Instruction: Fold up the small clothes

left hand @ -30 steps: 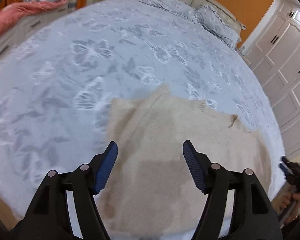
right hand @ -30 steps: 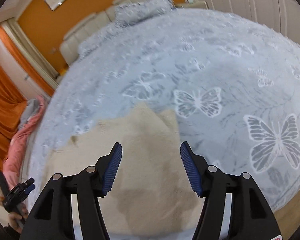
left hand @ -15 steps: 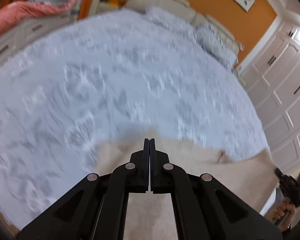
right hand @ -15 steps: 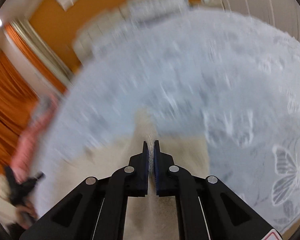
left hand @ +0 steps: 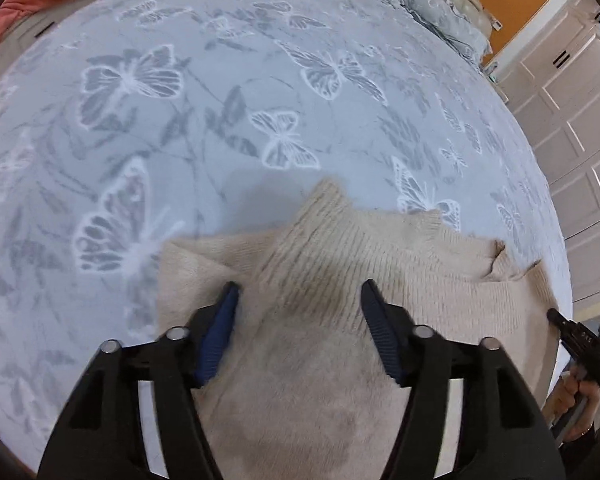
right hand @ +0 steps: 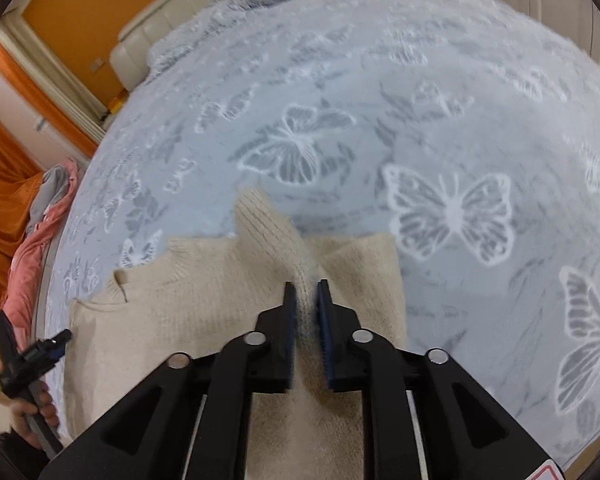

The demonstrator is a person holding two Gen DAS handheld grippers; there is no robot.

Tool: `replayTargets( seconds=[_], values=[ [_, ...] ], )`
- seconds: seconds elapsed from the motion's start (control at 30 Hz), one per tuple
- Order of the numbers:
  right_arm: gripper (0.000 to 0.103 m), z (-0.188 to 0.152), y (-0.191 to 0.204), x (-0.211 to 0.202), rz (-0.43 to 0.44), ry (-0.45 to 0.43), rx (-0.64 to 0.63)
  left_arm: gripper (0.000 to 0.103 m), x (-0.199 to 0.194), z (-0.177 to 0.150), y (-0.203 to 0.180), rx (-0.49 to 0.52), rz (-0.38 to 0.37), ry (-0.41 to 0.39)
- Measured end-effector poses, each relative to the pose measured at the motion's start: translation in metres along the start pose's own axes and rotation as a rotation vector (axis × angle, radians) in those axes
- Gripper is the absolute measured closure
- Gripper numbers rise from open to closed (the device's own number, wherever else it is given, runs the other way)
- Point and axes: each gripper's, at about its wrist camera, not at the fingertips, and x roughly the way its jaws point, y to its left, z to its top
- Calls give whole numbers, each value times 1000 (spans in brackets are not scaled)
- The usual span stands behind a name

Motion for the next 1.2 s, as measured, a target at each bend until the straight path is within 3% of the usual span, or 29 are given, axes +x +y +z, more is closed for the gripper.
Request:
replayTargets(
  seconds=[0.03,0.07,0.1,0.13,0.17,0.27,0.3,0.33,0.43,0.47,0.53,0.6,0.63,0.67,0.7,0.73,0.77,0.8,0.87,0.97,1.07,1.13,1.17,1.2],
  values=[
    [70,0,0,6,-2,16,8,85,1,1,0,-8,-19,1],
    [70,0,0,11,-7,35,9,96,-2,2,1,-15,-20,-12],
    [80,0,4,15,-19,45,-11,96,-8,3,1,-25,-22,-41],
    [95,0,10,14,-25,40,-41,96,-24,7,-1,-30,-36,-94],
    [96,2,17,8,-21,23,-70,97,-39,9,-1,-32,-45,-137],
    [97,7,42,-47,144,-144,-123,97,-81,15,9,-65,-41,-239],
    [98,8,43,-66,144,-220,-152,97,-81,17,14,-61,-20,-240],
    [98,11,36,-67,113,-243,-148,97,-72,20,22,-60,31,-220],
    [98,21,-14,-13,-9,-101,-9,96,-20,20,46,-122,68,-87],
    [98,21,-25,3,-40,-55,15,96,-11,18,44,-104,87,-69],
    [98,20,-24,10,-51,-44,6,96,-2,14,38,-79,108,-66],
    [98,18,-12,17,-55,0,-38,85,-5,10,37,-122,69,-65],
    [90,16,-5,17,-89,11,-71,80,-10,8,38,-141,52,-67],
    [85,12,0,10,-122,-3,-98,67,-19,3,39,-155,33,-75],
    [73,7,2,-3,-145,-25,-105,54,-28,-2,39,-160,29,-84],
    [63,2,0,-13,-148,-45,-95,48,-45,-14,39,-163,30,-102],
    [43,-5,-3,-26,-143,-68,-74,38,-54,-23,40,-162,27,-108],
    [38,-16,-10,-42,-135,-89,-47,28,-64,-34,42,-165,23,-110],
    [37,-45,-25,-63,-128,-76,6,17,-81,-68,46,-199,32,-97],
    [36,-87,-44,-68,-84,19,84,17,-80,-117,54,-253,46,-21],
    [36,-118,-60,-54,-1,118,218,16,-60,-141,62,-365,40,40],
    [35,-123,-59,-41,73,130,289,15,-58,-141,60,-402,39,-1],
    [35,-122,-58,-37,110,123,311,21,-57,-136,58,-403,20,-8],
    [40,-118,-54,-33,114,115,335,50,-57,-133,56,-406,-7,-10]
  ],
)
